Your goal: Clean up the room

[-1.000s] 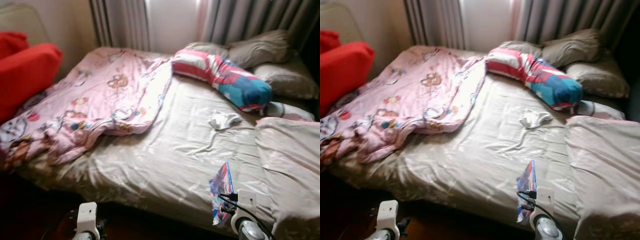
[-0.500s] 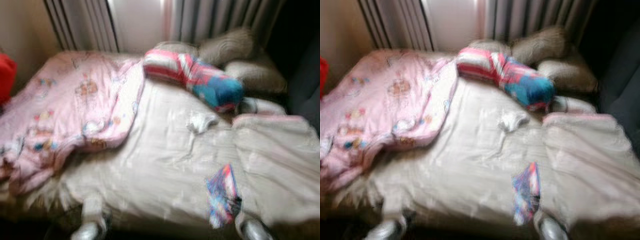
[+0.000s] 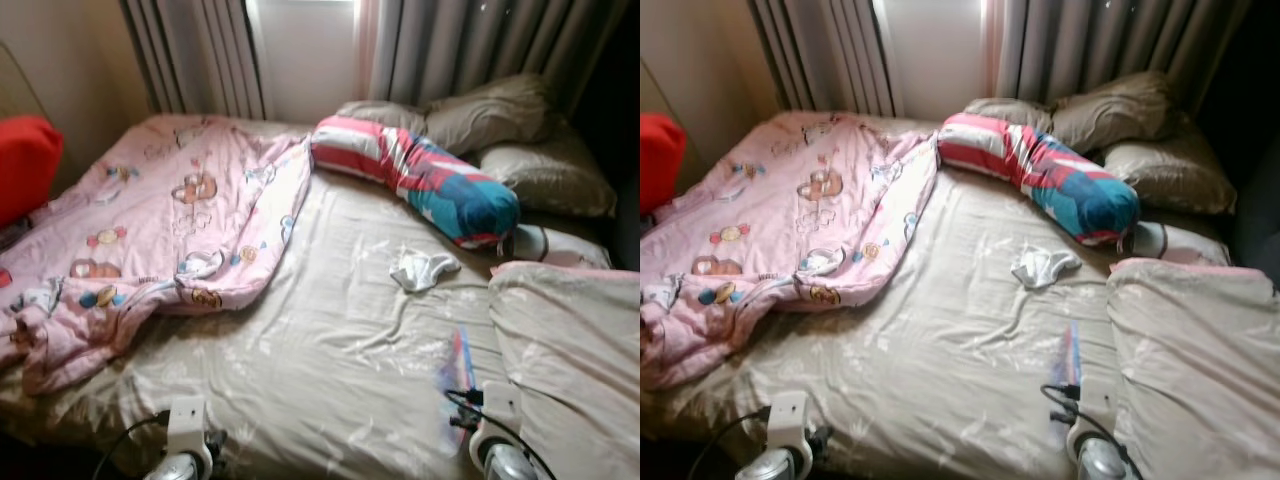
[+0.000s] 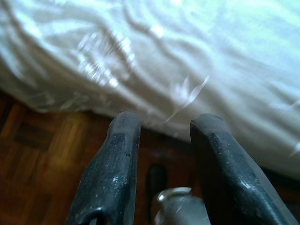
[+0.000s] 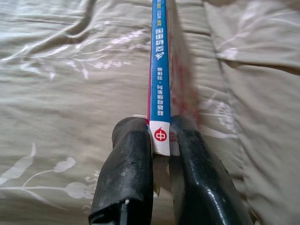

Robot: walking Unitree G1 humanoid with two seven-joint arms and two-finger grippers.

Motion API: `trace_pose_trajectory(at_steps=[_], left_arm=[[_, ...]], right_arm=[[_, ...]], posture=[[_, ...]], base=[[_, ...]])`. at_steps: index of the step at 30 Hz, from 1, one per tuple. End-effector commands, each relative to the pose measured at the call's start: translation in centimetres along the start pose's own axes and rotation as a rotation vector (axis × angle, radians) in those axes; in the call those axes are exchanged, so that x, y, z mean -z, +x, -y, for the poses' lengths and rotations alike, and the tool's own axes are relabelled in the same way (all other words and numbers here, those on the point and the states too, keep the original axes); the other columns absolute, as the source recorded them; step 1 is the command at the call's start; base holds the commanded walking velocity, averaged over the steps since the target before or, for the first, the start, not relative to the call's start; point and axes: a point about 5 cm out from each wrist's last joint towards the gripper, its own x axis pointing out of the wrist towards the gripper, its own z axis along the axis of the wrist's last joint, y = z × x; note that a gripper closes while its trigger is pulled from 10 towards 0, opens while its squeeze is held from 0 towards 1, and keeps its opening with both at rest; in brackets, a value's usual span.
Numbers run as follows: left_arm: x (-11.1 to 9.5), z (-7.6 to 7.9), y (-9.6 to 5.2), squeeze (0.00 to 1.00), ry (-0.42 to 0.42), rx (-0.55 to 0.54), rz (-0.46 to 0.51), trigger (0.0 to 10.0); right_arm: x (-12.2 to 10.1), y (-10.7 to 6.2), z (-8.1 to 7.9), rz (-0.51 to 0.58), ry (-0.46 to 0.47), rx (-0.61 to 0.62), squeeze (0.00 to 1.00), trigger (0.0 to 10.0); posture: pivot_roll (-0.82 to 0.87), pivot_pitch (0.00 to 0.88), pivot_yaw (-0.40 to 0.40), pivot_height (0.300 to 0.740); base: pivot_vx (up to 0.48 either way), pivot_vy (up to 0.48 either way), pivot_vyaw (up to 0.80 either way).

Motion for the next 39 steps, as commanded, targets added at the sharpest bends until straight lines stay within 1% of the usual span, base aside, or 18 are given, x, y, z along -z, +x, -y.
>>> trace_pose_trajectory(at_steps=[1,15,24,29,39], left_arm=[[0.08,0.00,-0.02,0.00,0.015,0.003,-0.004,10.0],[-0.05,0.07,0.02,0.00,0.012,0.008,-0.001,10.0],[-0.06,0.03,0.02,0.00,0.014,0.005,-0.003,10.0],[-0.09,0.06,0.03,0.00,0.012,0.007,-0.001,10.0],[-0.10,0.07,0.03,0.00,0.012,0.009,0.000,10.0]], right_arm=[[-0.75,0.18,-0.24,0.029,0.014,-0.006,0.00,10.0],[-0.81,0.21,-0.28,0.028,0.019,-0.005,0.00,10.0],[-0.93,0.23,-0.33,0.035,0.008,-0.010,0.00,10.0],[-0.99,0.24,-0.34,0.037,-0.015,-0.014,0.00,10.0],[-0.91,0.22,-0.40,0.036,-0.001,-0.015,0.00,10.0]], posture=[[0.01,0.000,-0.020,0.740],[0.01,0.000,-0.019,0.740],[0.01,0.000,-0.017,0.740],[0.01,0.000,-0.017,0.740],[0.01,0.000,-0.013,0.740]], base=[[0.000,0.000,0.00],[0.000,0.000,-0.79],[0.000,0.000,0.00],[0.000,0.000,0.00],[0.000,0.000,0.00]])
